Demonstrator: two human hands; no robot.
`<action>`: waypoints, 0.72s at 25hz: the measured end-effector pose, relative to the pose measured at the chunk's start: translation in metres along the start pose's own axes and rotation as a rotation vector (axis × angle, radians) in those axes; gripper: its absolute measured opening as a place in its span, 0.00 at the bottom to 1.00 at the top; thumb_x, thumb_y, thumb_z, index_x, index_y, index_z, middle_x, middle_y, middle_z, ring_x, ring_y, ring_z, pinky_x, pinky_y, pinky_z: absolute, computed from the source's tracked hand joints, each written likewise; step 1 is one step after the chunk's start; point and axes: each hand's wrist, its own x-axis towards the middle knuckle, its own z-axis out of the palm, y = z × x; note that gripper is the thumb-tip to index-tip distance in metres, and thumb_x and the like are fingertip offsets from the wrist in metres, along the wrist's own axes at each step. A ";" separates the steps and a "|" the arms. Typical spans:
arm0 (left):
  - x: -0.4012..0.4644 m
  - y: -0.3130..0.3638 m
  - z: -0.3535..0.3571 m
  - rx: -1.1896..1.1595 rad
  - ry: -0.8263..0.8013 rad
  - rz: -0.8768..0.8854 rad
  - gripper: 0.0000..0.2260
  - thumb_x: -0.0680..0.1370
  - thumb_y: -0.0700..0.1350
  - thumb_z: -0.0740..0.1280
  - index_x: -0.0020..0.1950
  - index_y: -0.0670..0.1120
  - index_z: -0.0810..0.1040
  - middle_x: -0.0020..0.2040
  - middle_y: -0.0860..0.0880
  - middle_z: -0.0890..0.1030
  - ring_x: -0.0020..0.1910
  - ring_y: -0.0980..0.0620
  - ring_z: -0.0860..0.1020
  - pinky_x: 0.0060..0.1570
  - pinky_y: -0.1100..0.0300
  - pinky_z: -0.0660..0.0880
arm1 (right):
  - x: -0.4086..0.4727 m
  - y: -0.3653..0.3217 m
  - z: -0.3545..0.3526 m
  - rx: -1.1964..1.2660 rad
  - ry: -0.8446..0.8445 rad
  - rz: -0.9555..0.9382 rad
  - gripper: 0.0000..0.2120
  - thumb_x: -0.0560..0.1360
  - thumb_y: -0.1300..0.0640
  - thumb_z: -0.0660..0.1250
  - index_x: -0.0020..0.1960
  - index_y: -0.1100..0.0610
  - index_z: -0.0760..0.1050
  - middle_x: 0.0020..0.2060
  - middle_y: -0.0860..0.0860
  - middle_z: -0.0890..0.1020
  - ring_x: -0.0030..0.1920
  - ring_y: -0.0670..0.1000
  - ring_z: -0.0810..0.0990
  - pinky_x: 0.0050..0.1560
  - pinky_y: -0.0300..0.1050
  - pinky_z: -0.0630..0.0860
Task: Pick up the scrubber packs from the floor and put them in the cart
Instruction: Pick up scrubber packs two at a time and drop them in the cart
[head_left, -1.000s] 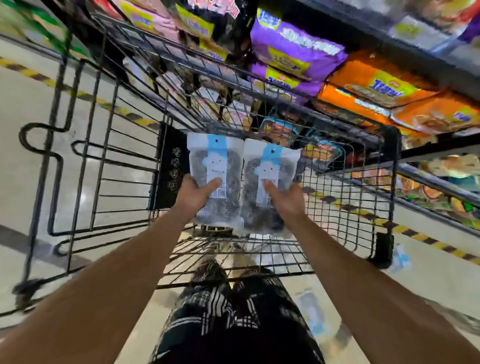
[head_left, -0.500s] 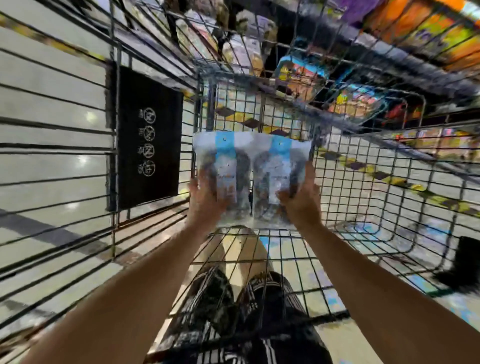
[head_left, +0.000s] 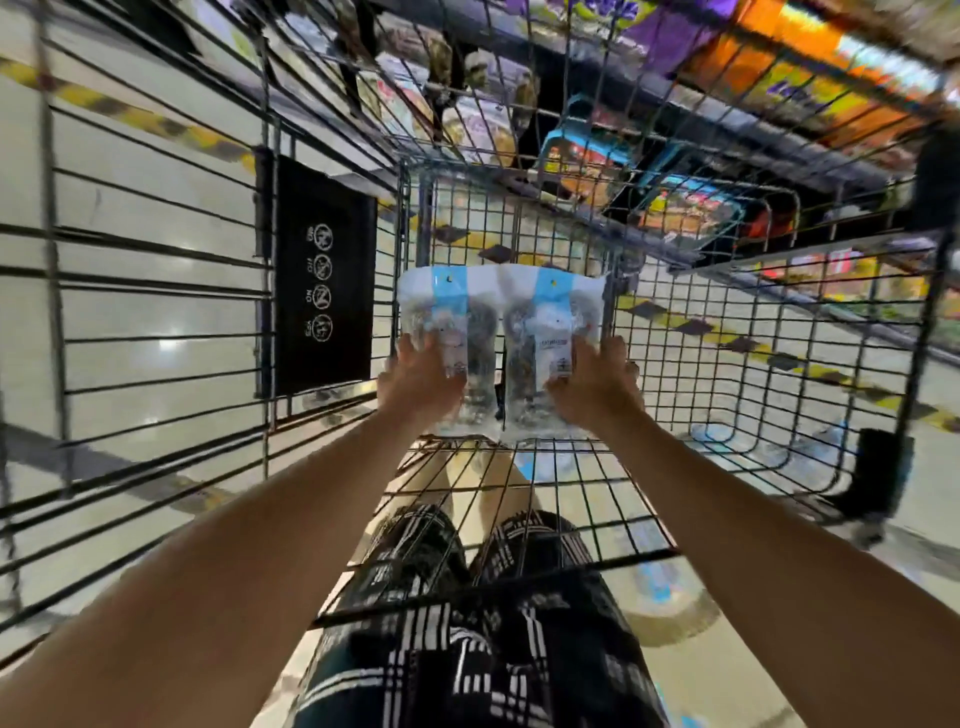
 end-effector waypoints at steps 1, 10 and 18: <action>-0.011 0.002 -0.011 0.032 0.032 0.014 0.32 0.80 0.57 0.63 0.81 0.51 0.56 0.77 0.39 0.62 0.71 0.35 0.68 0.68 0.39 0.70 | -0.013 -0.003 -0.009 -0.032 0.007 -0.010 0.40 0.76 0.40 0.65 0.81 0.45 0.49 0.75 0.60 0.60 0.72 0.69 0.65 0.65 0.66 0.73; -0.135 0.033 -0.141 0.387 0.326 0.322 0.29 0.79 0.62 0.57 0.78 0.51 0.63 0.79 0.40 0.61 0.76 0.35 0.60 0.73 0.36 0.60 | -0.141 -0.049 -0.115 -0.156 0.456 -0.295 0.32 0.79 0.36 0.57 0.76 0.53 0.69 0.74 0.58 0.71 0.70 0.65 0.71 0.66 0.60 0.74; -0.247 0.068 -0.183 0.355 0.569 0.534 0.27 0.80 0.63 0.55 0.74 0.51 0.69 0.79 0.42 0.63 0.78 0.34 0.57 0.72 0.29 0.53 | -0.254 -0.032 -0.149 -0.004 0.831 -0.299 0.30 0.77 0.38 0.60 0.71 0.55 0.75 0.69 0.57 0.78 0.67 0.66 0.75 0.67 0.65 0.71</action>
